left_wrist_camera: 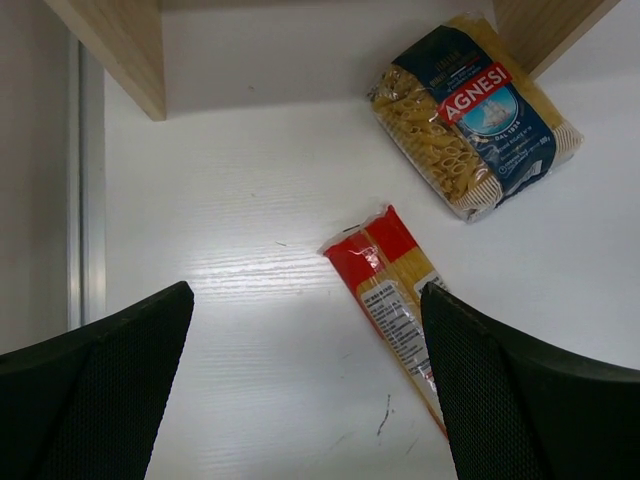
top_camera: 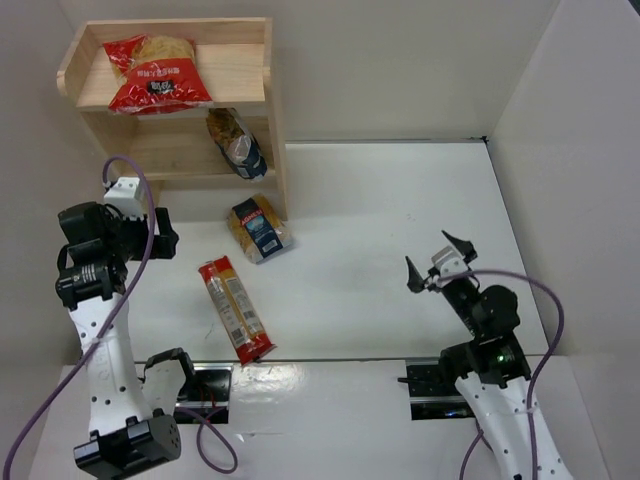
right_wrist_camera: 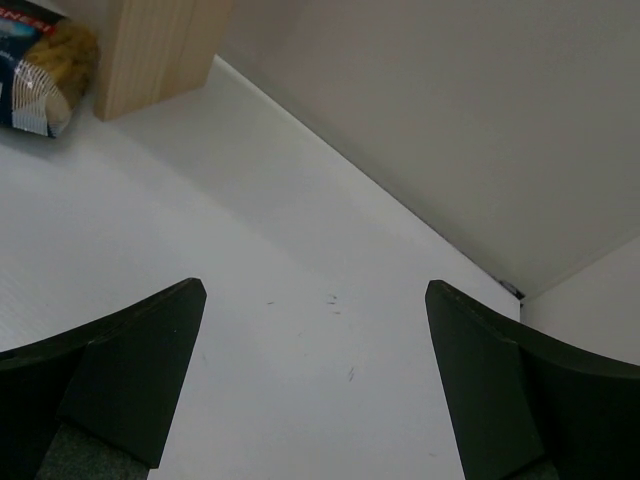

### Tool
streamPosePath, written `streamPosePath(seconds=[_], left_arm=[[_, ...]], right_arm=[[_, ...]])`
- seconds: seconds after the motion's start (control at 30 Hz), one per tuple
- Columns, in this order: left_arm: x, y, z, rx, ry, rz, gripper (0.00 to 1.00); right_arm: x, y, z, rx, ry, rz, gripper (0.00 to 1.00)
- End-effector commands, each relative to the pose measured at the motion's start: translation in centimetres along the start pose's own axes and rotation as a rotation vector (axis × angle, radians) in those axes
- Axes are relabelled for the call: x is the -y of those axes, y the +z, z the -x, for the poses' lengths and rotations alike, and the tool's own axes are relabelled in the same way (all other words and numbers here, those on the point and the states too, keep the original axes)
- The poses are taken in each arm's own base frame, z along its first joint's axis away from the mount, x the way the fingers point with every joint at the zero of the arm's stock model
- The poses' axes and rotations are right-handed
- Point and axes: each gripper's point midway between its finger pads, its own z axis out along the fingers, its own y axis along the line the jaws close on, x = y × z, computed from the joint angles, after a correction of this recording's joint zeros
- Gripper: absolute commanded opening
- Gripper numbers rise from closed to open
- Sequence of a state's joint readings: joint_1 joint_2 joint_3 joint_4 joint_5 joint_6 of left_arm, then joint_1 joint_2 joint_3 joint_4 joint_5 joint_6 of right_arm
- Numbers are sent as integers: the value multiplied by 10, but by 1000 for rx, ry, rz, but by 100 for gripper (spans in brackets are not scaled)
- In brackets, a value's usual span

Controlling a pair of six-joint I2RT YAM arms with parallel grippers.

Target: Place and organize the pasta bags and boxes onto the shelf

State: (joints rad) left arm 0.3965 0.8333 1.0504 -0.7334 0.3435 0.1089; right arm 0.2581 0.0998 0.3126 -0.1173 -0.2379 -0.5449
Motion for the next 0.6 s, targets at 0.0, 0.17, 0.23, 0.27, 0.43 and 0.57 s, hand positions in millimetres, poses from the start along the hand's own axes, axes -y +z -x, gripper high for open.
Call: streamPosePath(seconds=[0.0,0.17,0.23,0.27,0.43,0.57], left_arm=[[-4,-8,18,12,70,6,100],[-4,-14,24,26,109,9,100],[-4,-15,28,34,112,11,100],[-2,-16,26,28,109,0,100],[1,-18,23,22,130,-14,100],[13,-29,29,77,203,-64,100]], right_arm=[[36,10,37,-41,115,-64,99],[46,34,65,-174,305,18,99],[43,33,69,-226,353,55,99],[37,38,62,-279,404,81,99],[-3,33,53,-513,559,317,99],[-26,27,47,-582,599,509,99]])
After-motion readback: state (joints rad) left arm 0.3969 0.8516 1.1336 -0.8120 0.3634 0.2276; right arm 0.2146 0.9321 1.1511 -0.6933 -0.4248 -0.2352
